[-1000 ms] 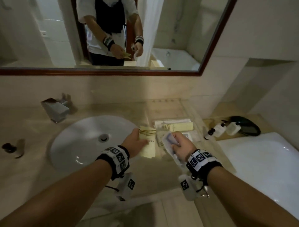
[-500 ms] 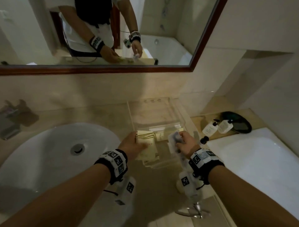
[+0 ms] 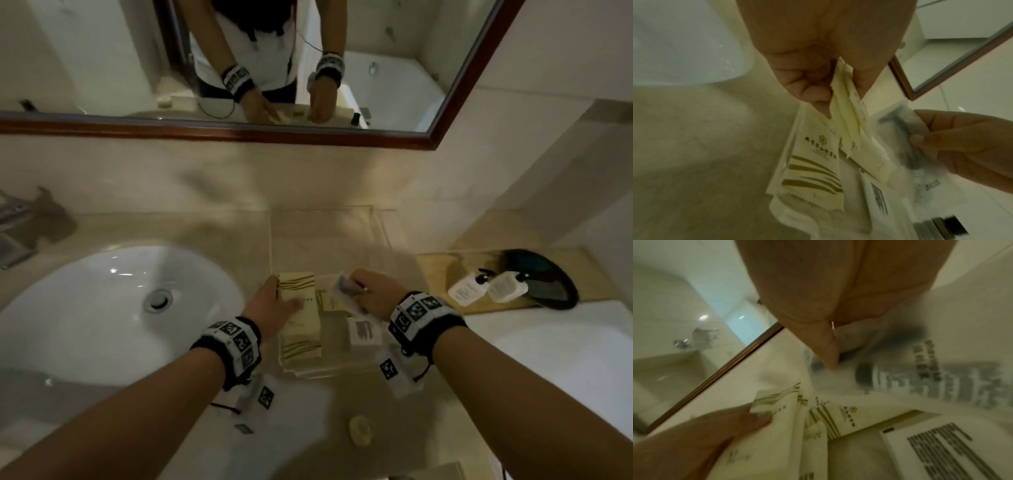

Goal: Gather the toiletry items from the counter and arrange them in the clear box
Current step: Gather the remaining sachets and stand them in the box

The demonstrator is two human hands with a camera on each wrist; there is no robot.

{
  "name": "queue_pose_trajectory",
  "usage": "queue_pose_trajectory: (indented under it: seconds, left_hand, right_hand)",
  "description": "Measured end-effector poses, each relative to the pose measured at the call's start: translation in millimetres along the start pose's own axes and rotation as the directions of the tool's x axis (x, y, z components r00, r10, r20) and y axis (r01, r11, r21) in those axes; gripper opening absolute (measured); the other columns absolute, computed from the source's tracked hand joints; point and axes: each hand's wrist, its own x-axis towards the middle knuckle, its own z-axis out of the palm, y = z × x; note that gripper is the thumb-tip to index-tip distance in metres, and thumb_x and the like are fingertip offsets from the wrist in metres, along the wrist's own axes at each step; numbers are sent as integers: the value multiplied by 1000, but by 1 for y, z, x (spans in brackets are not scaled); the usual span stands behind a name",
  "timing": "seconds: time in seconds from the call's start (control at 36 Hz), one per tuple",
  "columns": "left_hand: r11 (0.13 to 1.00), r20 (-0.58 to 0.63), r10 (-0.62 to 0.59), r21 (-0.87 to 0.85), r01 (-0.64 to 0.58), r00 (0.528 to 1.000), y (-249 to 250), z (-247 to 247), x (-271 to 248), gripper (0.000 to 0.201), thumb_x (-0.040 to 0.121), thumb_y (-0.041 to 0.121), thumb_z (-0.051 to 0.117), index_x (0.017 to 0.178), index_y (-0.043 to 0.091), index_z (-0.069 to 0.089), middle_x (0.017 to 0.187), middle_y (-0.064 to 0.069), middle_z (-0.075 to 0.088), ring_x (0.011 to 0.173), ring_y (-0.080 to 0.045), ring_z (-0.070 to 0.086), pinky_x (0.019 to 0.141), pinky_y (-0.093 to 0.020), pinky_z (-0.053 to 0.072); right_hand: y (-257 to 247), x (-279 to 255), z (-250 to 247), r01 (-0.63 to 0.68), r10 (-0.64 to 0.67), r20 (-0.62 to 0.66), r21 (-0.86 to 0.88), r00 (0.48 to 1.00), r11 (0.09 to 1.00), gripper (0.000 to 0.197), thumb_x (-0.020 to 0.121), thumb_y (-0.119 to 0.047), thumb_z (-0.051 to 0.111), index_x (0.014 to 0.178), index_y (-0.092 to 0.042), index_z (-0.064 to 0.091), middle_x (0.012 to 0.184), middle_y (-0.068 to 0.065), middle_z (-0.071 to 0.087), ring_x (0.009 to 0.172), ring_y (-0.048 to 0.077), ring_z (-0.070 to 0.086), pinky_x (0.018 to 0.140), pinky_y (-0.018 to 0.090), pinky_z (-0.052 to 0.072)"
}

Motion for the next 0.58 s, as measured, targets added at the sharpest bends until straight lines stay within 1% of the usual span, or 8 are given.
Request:
queue_pose_trajectory:
  seconds: [0.11,0.17,0.22,0.28,0.33,0.42,0.5,0.58]
  left_hand:
    - [998,-104,-23,-57,18,994,-2,-2,-9,27,88,26,65,112,25,52,103,9,65,95,-14,63,84,-32,52]
    - [998,-152,-26,-64,16,988,-1,-4,-13,31,89,26,65,116,23,52,105,7,64,97,-16,61,84,-31,50]
    - [997,-174,-23,-70,11,984,0,-6,-17,34,88,29,66,119,22,51,109,6,63,99,-17,62,85,-32,50]
    - [997,-185,-22,-80,8,983,2,-7,-22,37,88,31,66,120,21,52,112,3,65,103,-18,63,90,-36,52]
    - [996,-201,-21,-84,4,979,1,-6,-27,37,87,31,67,120,21,52,115,1,65,105,-20,63,93,-40,52]
    - [997,-228,-32,-82,13,973,3,-4,-32,34,87,28,66,118,24,52,114,1,65,105,-20,63,95,-41,51]
    - [997,-220,-31,-76,14,975,5,-1,-33,33,87,28,66,116,26,51,113,2,65,103,-20,63,95,-44,52]
    - [998,-192,-36,-62,24,981,10,4,-31,35,86,30,67,117,25,51,113,1,65,103,-19,64,94,-45,52]
  right_hand:
    - [-10,9,5,48,-12,198,-178,980,983,34,95,-18,38,62,-14,31,71,7,38,68,20,37,68,32,31]
    - [-11,16,11,73,-4,259,-259,966,963,31,91,-24,37,62,-14,34,64,4,36,62,20,36,63,31,31]
    - [-9,22,19,92,-10,277,-286,961,954,27,83,-28,37,60,-15,36,63,3,38,60,20,36,66,32,31]
    - [-8,23,22,125,-23,288,-342,957,931,24,88,-24,39,70,-11,48,75,8,51,70,23,49,70,33,36]
    - [-5,23,23,166,-83,237,-358,968,919,17,93,-18,44,92,-9,59,100,14,61,91,29,60,76,33,42]
    - [8,24,22,220,-202,89,-357,975,908,36,90,-11,51,126,-13,52,131,11,50,117,33,50,95,37,45]
    - [22,21,18,196,-193,42,-315,980,929,41,88,-13,54,129,-18,49,135,7,44,122,30,45,99,38,43]
    - [30,19,22,215,-186,114,-366,976,905,46,86,-25,59,130,-20,47,133,9,44,119,33,45,97,41,43]
